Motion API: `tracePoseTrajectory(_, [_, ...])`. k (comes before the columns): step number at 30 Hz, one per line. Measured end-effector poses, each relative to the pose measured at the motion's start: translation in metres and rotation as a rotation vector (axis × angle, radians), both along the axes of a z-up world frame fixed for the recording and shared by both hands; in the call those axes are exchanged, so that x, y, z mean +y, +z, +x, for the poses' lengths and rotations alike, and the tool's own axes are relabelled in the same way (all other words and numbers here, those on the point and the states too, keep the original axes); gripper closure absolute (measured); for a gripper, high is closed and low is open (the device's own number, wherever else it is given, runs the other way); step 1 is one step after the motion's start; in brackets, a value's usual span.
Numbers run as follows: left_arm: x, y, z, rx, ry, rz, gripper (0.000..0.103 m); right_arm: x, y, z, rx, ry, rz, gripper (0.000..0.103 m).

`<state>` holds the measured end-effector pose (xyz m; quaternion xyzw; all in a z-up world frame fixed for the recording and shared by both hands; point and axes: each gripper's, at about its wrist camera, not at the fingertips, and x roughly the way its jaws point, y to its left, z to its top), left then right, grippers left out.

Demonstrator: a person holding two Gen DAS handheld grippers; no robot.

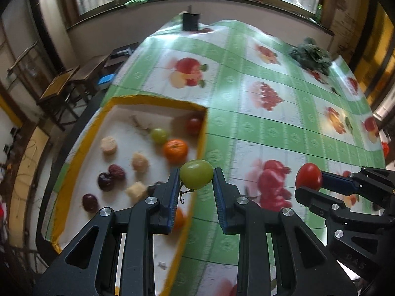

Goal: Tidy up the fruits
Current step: 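Lift the grape and tomato and carry them over the tray with both tools, then open the left tool to drop the grape while the right tool releases the tomato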

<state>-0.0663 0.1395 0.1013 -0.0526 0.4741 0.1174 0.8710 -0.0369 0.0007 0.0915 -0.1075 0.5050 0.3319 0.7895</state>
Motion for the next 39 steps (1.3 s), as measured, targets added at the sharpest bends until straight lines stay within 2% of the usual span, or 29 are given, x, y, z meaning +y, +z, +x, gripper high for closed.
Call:
tracePoseTrajectory(11, [0.053,-0.012,-0.027,0.036,0.157,-0.008,0.077,0.07,0.0,-0.006,-0.003,0.157,-0.004,0.074])
tracePoseTrajectory(20, [0.09,-0.032,-0.043,0.086,0.273,-0.035,0.077,0.128,-0.014,-0.008,0.025,0.278,-0.022,0.074])
tracePoseTrajectory(26, [0.105,-0.044,-0.042,0.117,0.31,-0.051,0.077,0.156,-0.032,0.007,0.058,0.285,-0.047,0.074])
tracePoseTrajectory(39, [0.112,-0.054,-0.029,0.131,0.322,-0.067,0.077,0.184,-0.059,0.023,0.111,0.281,-0.082,0.074])
